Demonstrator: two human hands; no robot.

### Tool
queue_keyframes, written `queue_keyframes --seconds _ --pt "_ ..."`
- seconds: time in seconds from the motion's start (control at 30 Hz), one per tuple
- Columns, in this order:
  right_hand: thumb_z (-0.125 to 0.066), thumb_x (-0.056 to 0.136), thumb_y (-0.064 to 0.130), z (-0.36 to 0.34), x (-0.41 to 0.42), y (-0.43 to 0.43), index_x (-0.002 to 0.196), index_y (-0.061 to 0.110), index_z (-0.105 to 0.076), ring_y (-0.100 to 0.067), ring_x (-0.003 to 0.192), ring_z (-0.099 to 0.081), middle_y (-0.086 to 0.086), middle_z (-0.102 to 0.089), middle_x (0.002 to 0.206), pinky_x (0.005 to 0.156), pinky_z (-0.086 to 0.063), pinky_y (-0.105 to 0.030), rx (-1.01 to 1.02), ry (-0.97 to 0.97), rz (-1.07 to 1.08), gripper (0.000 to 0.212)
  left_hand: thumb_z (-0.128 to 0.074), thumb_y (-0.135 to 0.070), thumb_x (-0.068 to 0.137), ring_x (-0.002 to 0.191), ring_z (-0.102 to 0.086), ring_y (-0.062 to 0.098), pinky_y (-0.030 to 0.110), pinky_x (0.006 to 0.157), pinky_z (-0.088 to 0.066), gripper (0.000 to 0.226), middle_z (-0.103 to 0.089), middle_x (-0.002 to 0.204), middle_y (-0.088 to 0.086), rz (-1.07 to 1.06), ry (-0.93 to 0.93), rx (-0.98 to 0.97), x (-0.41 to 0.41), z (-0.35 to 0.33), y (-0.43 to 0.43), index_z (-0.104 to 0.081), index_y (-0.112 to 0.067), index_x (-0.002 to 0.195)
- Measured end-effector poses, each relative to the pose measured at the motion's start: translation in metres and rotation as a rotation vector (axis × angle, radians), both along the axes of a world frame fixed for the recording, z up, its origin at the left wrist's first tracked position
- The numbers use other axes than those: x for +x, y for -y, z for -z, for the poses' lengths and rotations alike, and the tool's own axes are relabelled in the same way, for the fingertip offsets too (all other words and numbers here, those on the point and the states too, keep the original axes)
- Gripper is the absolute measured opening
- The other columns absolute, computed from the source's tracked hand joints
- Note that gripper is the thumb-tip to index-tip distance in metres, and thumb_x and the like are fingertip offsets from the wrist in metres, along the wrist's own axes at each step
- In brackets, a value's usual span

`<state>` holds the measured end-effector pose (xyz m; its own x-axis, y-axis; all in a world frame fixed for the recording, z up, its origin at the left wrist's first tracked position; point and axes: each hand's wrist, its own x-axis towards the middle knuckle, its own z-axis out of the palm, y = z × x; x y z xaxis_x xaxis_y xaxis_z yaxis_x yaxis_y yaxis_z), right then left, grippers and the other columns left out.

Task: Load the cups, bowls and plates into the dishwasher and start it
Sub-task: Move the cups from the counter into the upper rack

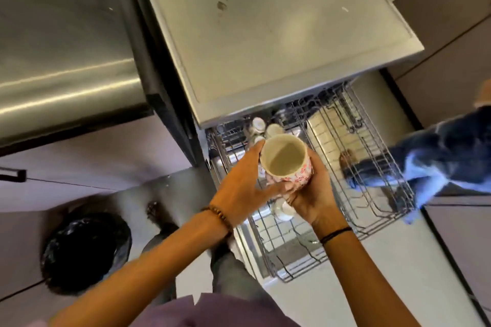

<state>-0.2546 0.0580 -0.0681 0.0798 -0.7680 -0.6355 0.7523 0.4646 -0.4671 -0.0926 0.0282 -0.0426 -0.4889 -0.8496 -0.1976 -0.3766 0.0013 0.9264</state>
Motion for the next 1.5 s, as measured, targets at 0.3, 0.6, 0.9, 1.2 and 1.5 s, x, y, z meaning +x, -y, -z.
queue_keyframes --seconds 0.3,0.6,0.9,1.2,1.5 --pt "-0.064 0.086 0.05 0.057 -0.091 -0.036 0.103 0.015 -0.065 -0.017 0.061 -0.06 -0.007 -0.064 0.081 0.038 -0.044 -0.02 0.199 -0.462 0.076 0.039 -0.057 -0.039 0.093 0.115 -0.051 0.019 0.031 0.095 -0.047 0.047 -0.05 0.125 0.001 0.587 0.711 -0.16 -0.002 0.089 0.001 -0.048 -0.014 0.131" --pt "-0.079 0.079 0.042 0.09 -0.113 -0.037 0.123 0.014 -0.048 -0.022 0.097 -0.07 -0.005 -0.063 0.114 0.069 -0.062 -0.041 0.159 -1.141 -0.041 0.06 -0.056 -0.046 0.091 0.109 -0.051 0.016 0.029 0.087 -0.044 0.043 -0.054 0.117 -0.001 0.667 0.776 -0.145 0.003 0.121 0.007 -0.057 -0.014 0.12" --pt "-0.092 0.061 0.024 0.132 -0.095 -0.019 0.124 0.01 -0.052 -0.03 0.106 -0.052 -0.016 -0.051 0.125 0.083 -0.046 -0.034 0.013 -1.682 -0.457 0.076 -0.059 -0.038 0.091 0.11 -0.053 0.015 0.03 0.091 -0.048 0.035 -0.054 0.117 -0.001 0.622 0.716 -0.149 0.009 0.124 0.006 -0.06 -0.013 0.117" --pt "-0.09 0.062 0.017 0.151 -0.089 -0.023 0.131 0.013 -0.049 -0.041 0.117 -0.047 -0.017 -0.047 0.134 0.093 -0.049 -0.052 0.003 -1.72 -0.619 0.08 -0.059 -0.034 0.092 0.11 -0.053 0.015 0.027 0.087 -0.048 0.032 -0.054 0.118 0.0 0.582 0.686 -0.147 0.009 0.127 0.003 -0.06 -0.012 0.115" --pt "-0.083 0.074 0.021 0.152 -0.079 -0.025 0.144 0.02 -0.043 -0.038 0.127 -0.042 -0.009 -0.041 0.147 0.092 -0.049 -0.053 -0.027 -1.77 -0.741 0.08 -0.06 -0.034 0.092 0.113 -0.052 0.014 0.026 0.089 -0.046 0.034 -0.054 0.121 0.0 0.566 0.672 -0.137 0.008 0.13 0.002 -0.06 -0.012 0.118"
